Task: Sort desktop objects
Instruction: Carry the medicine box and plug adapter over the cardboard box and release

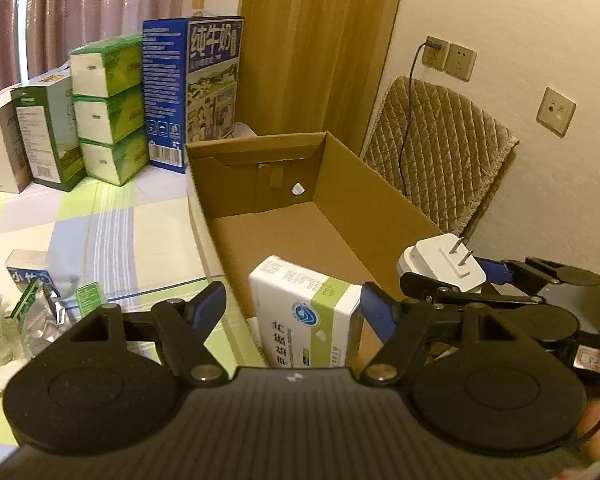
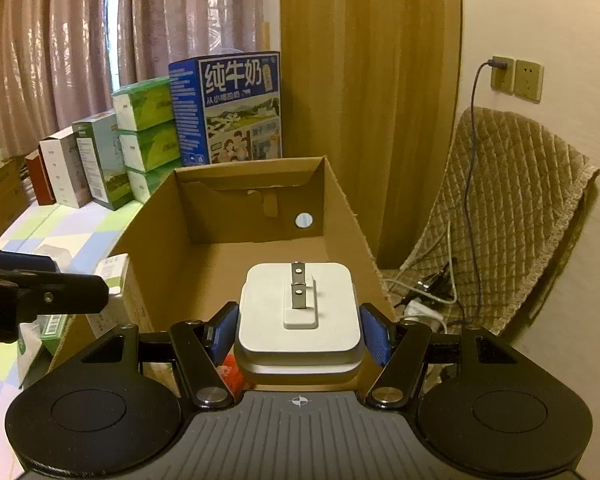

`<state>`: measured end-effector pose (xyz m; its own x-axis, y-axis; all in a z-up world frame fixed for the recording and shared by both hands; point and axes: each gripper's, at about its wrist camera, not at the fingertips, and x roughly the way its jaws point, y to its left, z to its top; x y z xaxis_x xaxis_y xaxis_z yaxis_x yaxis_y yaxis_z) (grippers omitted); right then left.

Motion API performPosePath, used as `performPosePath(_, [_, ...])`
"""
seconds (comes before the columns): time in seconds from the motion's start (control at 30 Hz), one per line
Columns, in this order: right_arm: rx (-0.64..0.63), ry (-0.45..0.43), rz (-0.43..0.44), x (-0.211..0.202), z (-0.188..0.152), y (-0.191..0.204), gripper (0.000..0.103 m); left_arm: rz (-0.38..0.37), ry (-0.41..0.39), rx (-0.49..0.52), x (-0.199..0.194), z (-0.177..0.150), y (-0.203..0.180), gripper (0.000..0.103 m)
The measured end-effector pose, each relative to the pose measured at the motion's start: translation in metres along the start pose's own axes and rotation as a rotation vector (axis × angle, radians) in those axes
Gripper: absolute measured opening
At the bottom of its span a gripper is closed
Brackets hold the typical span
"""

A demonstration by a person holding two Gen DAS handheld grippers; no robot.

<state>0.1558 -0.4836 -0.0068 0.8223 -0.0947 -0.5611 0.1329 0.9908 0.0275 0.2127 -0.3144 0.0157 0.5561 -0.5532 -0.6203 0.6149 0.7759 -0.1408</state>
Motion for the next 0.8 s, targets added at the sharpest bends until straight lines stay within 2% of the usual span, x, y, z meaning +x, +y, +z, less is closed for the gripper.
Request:
performPosePath(0.3, [-0.006,0.008,0.014,0.005,0.0,0.008,0.062,0.023,-0.005,-0.024,-0.011,-0.006,0.014,0.072])
performPosePath(0.43, [-0.007,0.012,0.017,0.008,-0.001,0.01,0.062,0.053,0.003,-0.009,-0.009,-0.009,0.017,0.072])
performPosePath(0.57, [-0.011,0.014,0.018,0.01,-0.002,0.011,0.062,0.05,-0.005,-0.004,-0.012,-0.008,0.019,0.072])
performPosePath(0.8, [0.006,-0.002,0.003,0.009,-0.002,0.008,0.062,0.059,0.025,0.01,0.003,-0.008,0.02,0.072])
